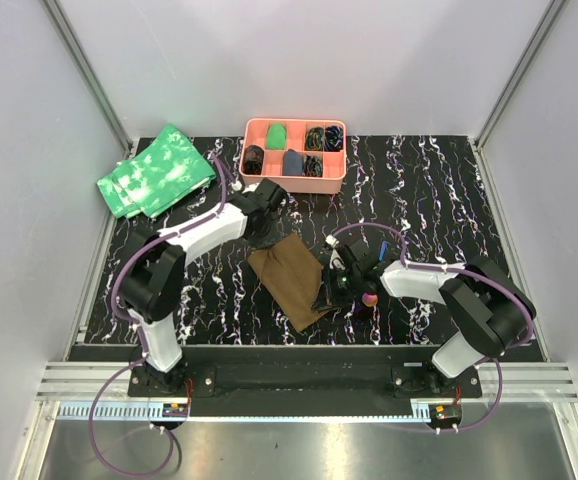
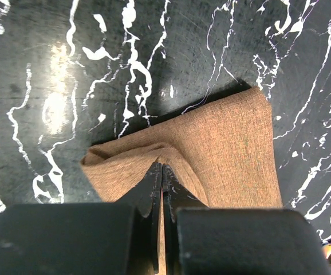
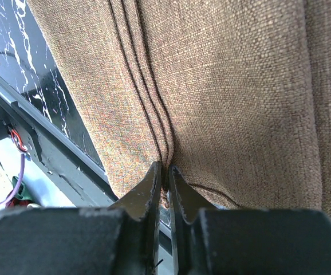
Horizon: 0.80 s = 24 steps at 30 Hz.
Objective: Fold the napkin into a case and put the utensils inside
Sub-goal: Smooth out the 2/3-rectangle-folded napkin at the center of the board.
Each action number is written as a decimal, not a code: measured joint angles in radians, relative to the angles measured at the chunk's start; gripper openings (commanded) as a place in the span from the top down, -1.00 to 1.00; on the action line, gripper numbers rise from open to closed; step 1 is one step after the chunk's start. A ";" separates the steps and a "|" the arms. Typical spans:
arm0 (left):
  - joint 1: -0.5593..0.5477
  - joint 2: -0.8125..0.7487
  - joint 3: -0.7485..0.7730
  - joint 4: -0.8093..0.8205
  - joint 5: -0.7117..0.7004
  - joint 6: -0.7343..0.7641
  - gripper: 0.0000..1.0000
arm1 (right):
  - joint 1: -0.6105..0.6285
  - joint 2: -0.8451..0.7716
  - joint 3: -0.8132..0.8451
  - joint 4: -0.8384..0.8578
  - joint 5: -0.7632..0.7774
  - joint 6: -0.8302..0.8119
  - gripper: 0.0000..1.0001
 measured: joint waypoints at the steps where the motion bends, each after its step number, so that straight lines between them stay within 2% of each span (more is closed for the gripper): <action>1: 0.000 0.008 0.000 0.006 0.003 0.000 1.00 | 0.000 0.000 0.000 0.000 0.000 0.000 0.74; 18: 0.029 0.110 0.000 0.089 0.032 0.019 1.00 | 0.000 -0.002 -0.016 0.018 0.001 -0.001 0.70; 24: 0.029 0.121 -0.005 0.129 0.057 0.037 1.00 | 0.000 -0.005 -0.042 0.050 -0.001 0.003 0.59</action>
